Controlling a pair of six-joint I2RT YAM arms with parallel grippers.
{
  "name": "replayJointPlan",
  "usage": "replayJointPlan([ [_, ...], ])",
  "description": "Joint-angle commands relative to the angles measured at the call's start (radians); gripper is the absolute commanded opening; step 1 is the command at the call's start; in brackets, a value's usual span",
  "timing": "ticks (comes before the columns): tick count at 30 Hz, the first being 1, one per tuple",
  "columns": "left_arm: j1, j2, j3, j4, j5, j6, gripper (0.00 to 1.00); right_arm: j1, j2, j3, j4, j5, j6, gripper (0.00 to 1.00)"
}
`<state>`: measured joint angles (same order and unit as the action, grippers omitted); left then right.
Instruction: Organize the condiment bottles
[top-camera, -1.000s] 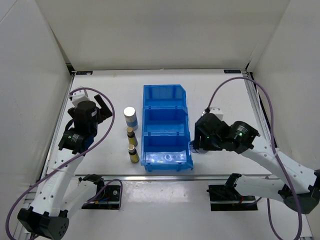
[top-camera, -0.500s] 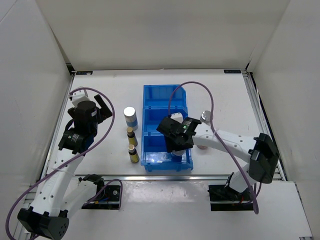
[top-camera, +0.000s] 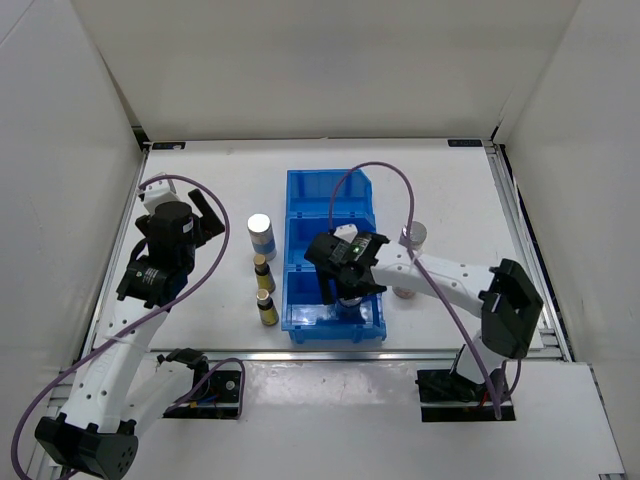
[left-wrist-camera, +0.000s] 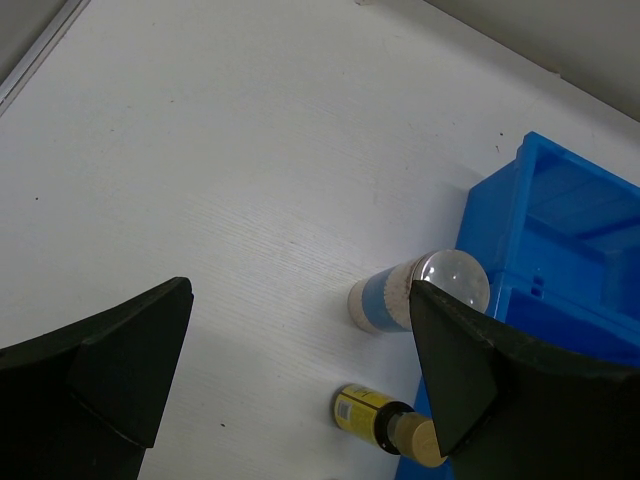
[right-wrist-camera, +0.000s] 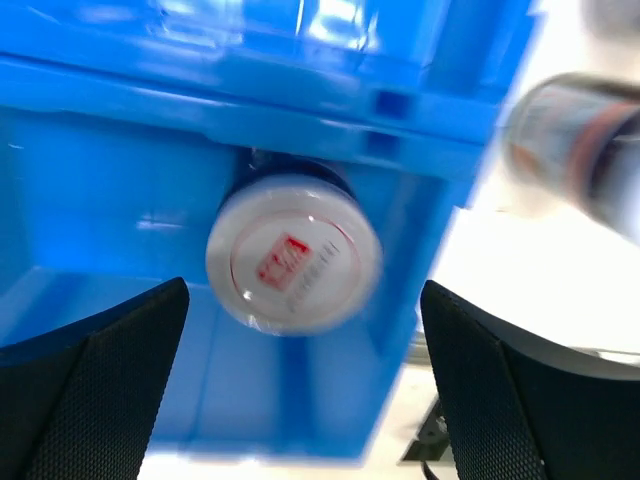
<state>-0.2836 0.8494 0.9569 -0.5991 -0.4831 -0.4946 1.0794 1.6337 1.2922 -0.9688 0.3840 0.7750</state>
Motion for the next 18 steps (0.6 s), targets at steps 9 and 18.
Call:
replayJointPlan([
  [9, -0.003, 0.005, 0.008, 0.002, -0.015, -0.004, 1.00, -0.226, -0.455, 0.098, -0.167, 0.086, -0.178, 1.00],
  [18, -0.003, 0.016, 0.008, 0.002, -0.015, 0.005, 1.00, -0.539, -0.414, -0.100, -0.024, -0.151, -0.298, 1.00],
])
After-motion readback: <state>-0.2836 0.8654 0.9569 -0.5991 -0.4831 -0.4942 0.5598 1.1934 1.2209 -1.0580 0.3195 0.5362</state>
